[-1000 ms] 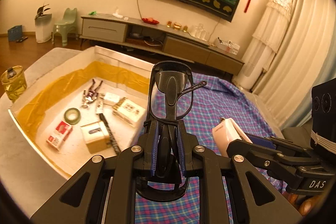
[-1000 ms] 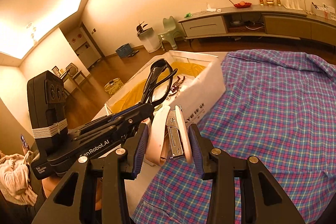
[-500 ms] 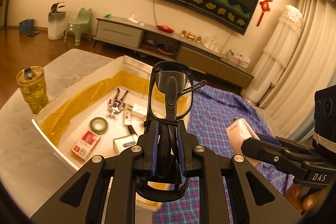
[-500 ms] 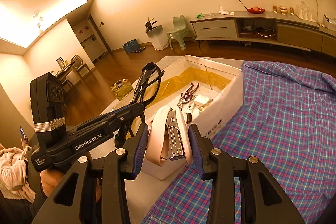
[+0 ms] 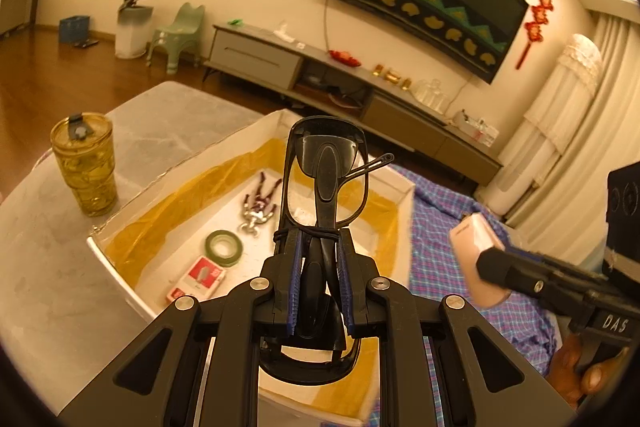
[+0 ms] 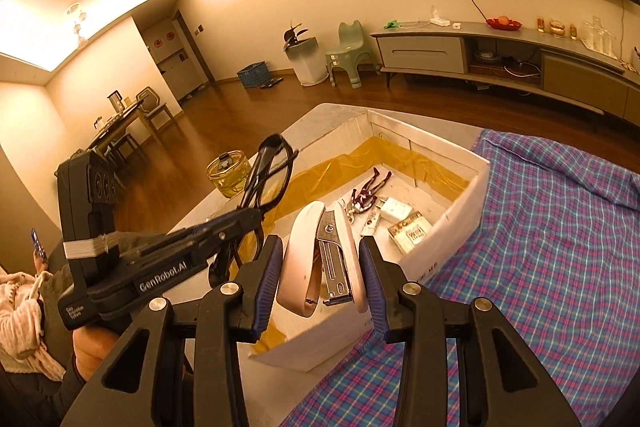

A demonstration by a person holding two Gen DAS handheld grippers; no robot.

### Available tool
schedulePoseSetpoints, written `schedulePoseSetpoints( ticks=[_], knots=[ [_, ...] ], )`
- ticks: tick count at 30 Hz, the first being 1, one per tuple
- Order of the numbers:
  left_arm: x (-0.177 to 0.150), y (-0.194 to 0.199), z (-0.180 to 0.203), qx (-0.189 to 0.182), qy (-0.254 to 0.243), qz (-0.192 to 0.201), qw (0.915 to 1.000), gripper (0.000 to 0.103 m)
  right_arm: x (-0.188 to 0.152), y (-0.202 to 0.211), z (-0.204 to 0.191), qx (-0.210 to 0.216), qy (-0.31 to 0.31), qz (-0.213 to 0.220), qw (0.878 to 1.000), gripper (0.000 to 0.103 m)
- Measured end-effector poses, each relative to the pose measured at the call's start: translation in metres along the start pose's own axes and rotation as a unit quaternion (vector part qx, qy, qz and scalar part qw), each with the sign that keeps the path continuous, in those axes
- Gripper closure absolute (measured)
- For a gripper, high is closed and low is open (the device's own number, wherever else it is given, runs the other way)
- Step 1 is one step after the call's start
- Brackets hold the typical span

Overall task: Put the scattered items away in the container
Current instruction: 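Carry the glasses and stapler over the cardboard box with both tools, then open both tools to drop the glasses and stapler into the box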

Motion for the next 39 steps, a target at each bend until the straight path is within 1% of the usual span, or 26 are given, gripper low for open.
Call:
schedulePoseSetpoints(
  ticks=[8, 12, 18, 23, 30, 31, 34, 37, 38, 39],
  knots=[
    [-0.009, -0.022, -0.016, 0.062, -0.018, -0.034, 0.9973, 0.086, 0.018, -0.033, 0.004, -0.005, 0.003, -0.028, 1.000, 0.062],
    [-0.013, -0.033, -0.021, 0.082, -0.026, -0.054, 0.9948, 0.086, 0.026, -0.050, 0.009, -0.011, 0.002, -0.044, 0.999, 0.062],
    [-0.016, -0.040, -0.024, 0.107, -0.043, -0.066, 0.9911, 0.086, 0.037, -0.082, 0.018, -0.022, -0.005, -0.077, 0.997, 0.062],
    [-0.018, -0.043, -0.030, 0.134, -0.056, -0.068, 0.9871, 0.086, 0.047, -0.108, 0.029, -0.048, 0.000, -0.099, 0.994, 0.062],
    [-0.025, -0.045, -0.030, 0.139, -0.067, -0.085, 0.9843, 0.085, 0.058, -0.144, 0.048, -0.093, 0.018, -0.136, 0.986, 0.062],
    [-0.026, -0.046, -0.030, 0.137, -0.065, -0.089, 0.9844, 0.085, 0.059, -0.152, 0.050, -0.099, 0.026, -0.148, 0.984, 0.062],
    [-0.028, -0.050, -0.029, 0.136, -0.064, -0.094, 0.9842, 0.085, 0.063, -0.168, 0.059, -0.128, 0.050, -0.165, 0.977, 0.062],
    [-0.028, -0.051, -0.029, 0.131, -0.057, -0.094, 0.9852, 0.084, 0.064, -0.181, 0.068, -0.149, 0.059, -0.175, 0.971, 0.060],
    [-0.028, -0.052, -0.029, 0.128, -0.052, -0.096, 0.9858, 0.081, 0.064, -0.185, 0.070, -0.164, 0.070, -0.173, 0.968, 0.059],
    [-0.028, -0.052, -0.029, 0.125, -0.046, -0.096, 0.9864, 0.070, 0.064, -0.188, 0.072, -0.178, 0.080, -0.172, 0.966, 0.057]
  ],
)
Point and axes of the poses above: each gripper's, at about its wrist camera, not at the fingertips, and y roughly against the way its jaws point, z to its right, x to its top, the point moved 8 cm from there along -y, roughly the way its jaws point, and after that the axes turned 2 degrees about x, right-handed, at the moved point
